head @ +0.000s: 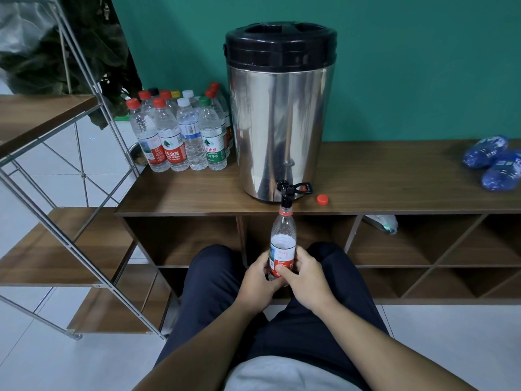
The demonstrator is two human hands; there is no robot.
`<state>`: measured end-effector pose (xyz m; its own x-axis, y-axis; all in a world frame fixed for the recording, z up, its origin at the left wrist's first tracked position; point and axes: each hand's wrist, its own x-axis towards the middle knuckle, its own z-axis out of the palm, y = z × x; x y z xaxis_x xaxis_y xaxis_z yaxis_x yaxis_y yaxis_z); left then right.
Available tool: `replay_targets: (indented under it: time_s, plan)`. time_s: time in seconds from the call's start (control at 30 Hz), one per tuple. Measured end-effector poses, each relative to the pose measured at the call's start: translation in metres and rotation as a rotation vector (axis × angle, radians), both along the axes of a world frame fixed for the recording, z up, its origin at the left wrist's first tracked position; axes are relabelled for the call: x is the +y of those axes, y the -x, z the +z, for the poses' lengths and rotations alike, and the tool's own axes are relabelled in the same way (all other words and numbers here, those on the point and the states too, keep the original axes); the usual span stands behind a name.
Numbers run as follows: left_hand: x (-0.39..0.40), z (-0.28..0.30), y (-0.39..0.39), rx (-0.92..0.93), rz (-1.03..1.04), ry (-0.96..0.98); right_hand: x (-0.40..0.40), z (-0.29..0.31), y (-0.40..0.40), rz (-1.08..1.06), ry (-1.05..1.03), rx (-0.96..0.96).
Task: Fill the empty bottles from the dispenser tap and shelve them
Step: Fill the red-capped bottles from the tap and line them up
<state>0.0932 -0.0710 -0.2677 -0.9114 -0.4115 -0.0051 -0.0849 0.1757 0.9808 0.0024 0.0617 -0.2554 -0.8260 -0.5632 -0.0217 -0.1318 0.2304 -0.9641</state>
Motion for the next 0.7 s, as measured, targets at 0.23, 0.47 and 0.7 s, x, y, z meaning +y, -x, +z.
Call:
replay_targets:
  time_s: [0.23, 0.47, 0.7]
  plan:
    - [0.0003, 0.0006, -0.0003, 0.0, 0.0, -0.009, -0.0001, -0.0004, -0.0001, 0.009, 0.006, -0.008]
    - [0.0004, 0.001, -0.0007, -0.001, 0.003, -0.009, -0.0001, -0.0004, -0.0002, 0.007, 0.001, 0.003]
    - [0.0, 0.0018, -0.0009, -0.002, -0.002, 0.014, -0.0006, -0.0018, 0.0009, 0.008, -0.005, 0.012]
